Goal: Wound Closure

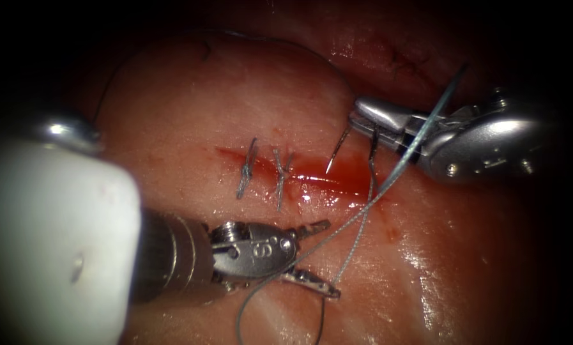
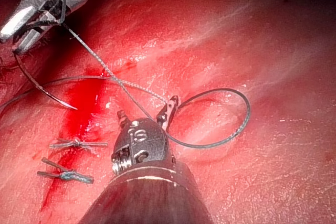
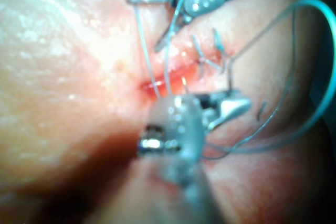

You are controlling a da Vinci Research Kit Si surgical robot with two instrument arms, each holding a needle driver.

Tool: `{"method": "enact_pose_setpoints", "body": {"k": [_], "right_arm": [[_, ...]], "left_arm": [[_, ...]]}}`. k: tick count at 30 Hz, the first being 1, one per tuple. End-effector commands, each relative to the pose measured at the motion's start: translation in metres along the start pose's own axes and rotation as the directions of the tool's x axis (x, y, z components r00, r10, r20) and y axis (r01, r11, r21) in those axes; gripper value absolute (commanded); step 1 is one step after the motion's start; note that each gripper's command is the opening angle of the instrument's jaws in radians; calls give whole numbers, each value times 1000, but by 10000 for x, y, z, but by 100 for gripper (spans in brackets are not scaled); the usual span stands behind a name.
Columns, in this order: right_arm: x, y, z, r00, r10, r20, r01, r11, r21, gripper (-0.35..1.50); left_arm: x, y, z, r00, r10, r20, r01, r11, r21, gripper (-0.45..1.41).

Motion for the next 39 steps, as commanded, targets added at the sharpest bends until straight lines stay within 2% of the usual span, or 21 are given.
{"method": "enact_pose_setpoints", "body": {"k": [1,3,15,21,28,39], "right_arm": [[-2,-7,6,1000,-22,-6,22,1000,0,-35],[-2,-10,6,998,-65,-9,65,998,8,-35],[4,-13,7,994,-108,-24,108,994,3,-35],[5,-17,9,984,-175,-29,175,985,-2,-35],[5,-17,10,983,-181,-32,181,984,-3,-35],[4,-37,11,980,-197,-38,198,980,11,-35]], "left_arm": [[-6,4,8,1000,-8,0,8,1000,-3,63],[-5,3,8,1000,-8,0,8,1000,-3,61],[-3,-1,5,999,-34,-1,34,999,-7,59],[-4,0,3,999,-34,-1,34,999,-7,58],[-3,-1,3,999,-34,-1,34,999,-8,58],[-1,-3,0,999,-42,-1,42,999,-11,58]]}}
